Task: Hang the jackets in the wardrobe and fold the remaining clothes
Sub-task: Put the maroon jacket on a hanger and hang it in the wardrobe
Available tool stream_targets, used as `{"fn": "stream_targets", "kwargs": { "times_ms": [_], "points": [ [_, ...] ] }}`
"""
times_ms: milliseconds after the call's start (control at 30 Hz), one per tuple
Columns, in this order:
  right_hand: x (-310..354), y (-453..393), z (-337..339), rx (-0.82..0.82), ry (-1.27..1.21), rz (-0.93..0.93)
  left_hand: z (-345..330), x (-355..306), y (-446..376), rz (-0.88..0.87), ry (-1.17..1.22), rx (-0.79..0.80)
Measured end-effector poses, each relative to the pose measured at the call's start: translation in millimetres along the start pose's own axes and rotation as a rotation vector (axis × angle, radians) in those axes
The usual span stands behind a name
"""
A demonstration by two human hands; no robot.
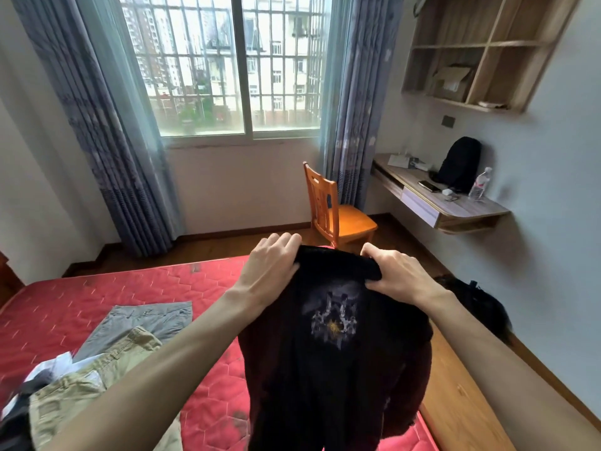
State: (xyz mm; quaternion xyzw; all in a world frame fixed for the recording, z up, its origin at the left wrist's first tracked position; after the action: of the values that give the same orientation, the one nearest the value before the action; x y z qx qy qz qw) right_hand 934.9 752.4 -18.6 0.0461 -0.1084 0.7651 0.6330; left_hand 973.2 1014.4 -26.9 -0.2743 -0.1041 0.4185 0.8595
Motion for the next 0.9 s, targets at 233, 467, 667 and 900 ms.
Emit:
{"fn": "stream_targets", "kwargs": {
  "times_ms": [233, 467, 667, 900],
  "points": [
    [2, 13, -23, -0.091, -0.058, -0.241, -17, -3, 10, 0.135, -0.341, 0.088],
    [66, 32, 11, -0.383, -0.086, -0.083, -11, 41, 37, 0.388, -0.316, 0.283],
    [93, 59, 40, -0.554, 0.170, -0.123, 32, 42, 36, 0.285, 0.201, 0.014],
    [77, 128, 60, -0.683, -0.002, -0.425, 58, 6, 26, -0.056, 0.360, -0.129]
  ]
}}
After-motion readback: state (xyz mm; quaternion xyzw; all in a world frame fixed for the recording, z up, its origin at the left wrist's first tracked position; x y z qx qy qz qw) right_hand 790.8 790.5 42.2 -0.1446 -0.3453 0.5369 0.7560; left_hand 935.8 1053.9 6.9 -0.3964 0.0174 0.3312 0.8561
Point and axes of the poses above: each hand's wrist, its own y-axis away from the middle knuckle, its own z-axis out of the back of the hand, x = y × z, the point moved 2 cm from there along -y, towards the middle knuckle, and after that the axes turned 1 degree about y, right-handed, at the moved point
